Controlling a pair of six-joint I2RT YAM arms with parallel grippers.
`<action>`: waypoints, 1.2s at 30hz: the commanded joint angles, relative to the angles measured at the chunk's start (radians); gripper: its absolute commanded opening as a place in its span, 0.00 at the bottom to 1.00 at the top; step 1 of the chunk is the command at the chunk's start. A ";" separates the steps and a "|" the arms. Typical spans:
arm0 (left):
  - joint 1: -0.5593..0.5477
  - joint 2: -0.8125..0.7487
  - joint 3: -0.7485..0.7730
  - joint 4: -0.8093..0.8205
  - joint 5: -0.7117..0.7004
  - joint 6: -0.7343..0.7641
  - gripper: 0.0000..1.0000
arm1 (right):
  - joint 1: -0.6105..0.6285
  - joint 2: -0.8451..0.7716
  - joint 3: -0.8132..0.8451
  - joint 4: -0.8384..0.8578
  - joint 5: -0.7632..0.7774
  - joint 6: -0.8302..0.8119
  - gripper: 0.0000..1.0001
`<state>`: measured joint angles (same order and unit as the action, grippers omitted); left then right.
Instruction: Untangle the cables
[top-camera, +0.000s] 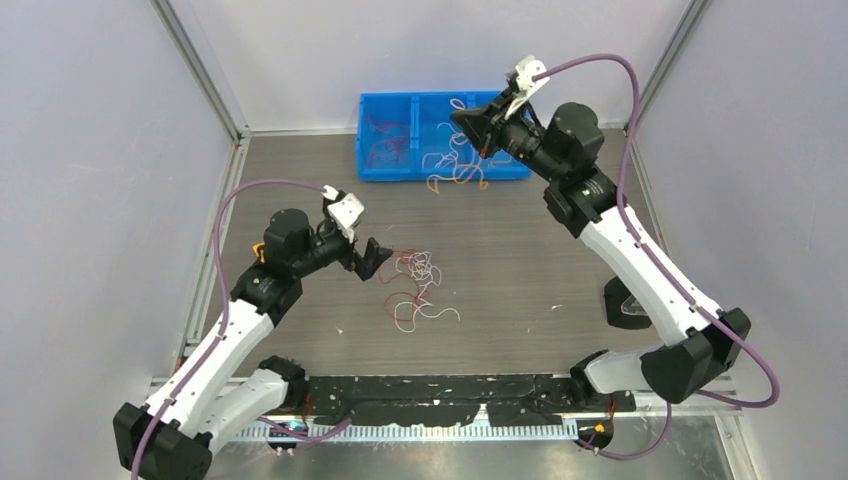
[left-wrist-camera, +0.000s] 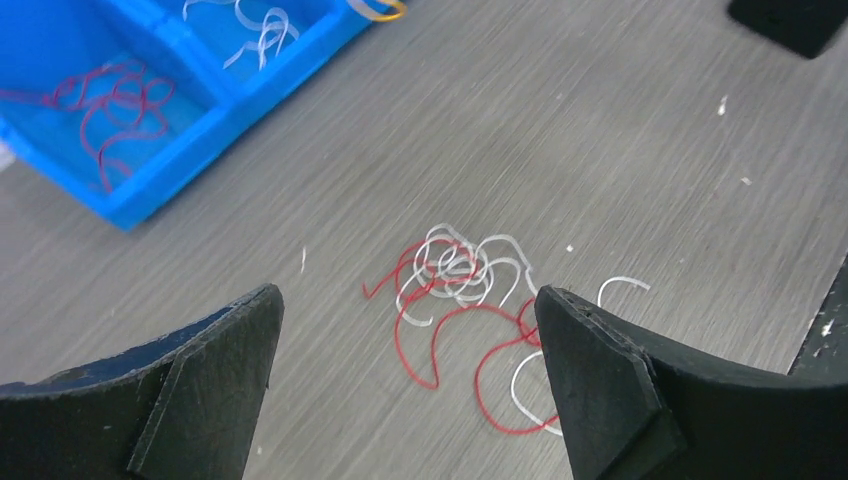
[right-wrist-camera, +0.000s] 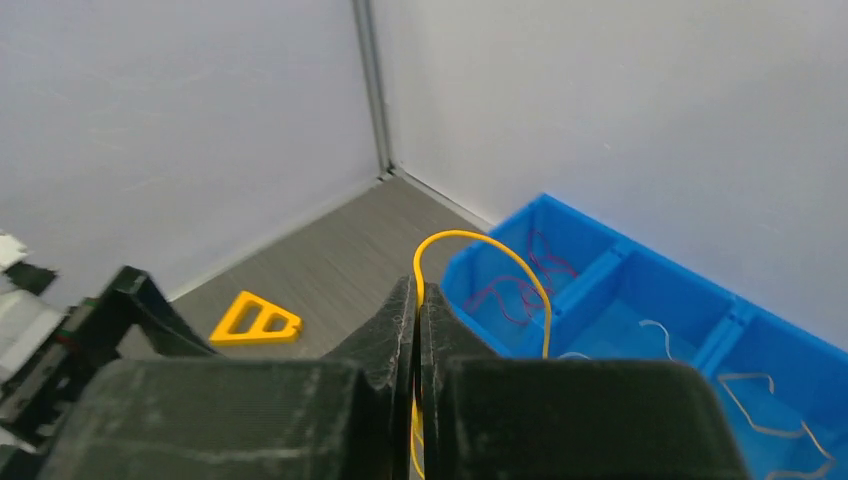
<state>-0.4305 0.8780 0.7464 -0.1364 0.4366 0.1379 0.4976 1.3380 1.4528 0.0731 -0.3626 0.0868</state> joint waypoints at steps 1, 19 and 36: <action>0.052 -0.018 0.031 -0.115 -0.052 -0.019 1.00 | -0.033 0.041 -0.029 0.024 0.174 -0.052 0.05; 0.116 0.002 0.067 -0.163 -0.100 0.031 1.00 | -0.238 0.626 0.440 0.203 0.353 -0.136 0.06; 0.174 0.005 0.073 -0.213 -0.102 0.048 1.00 | -0.279 0.743 0.644 0.335 0.341 -0.117 0.05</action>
<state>-0.2646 0.8833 0.7818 -0.3595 0.3325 0.1692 0.2249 2.2112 2.0453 0.2710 0.0292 -0.0677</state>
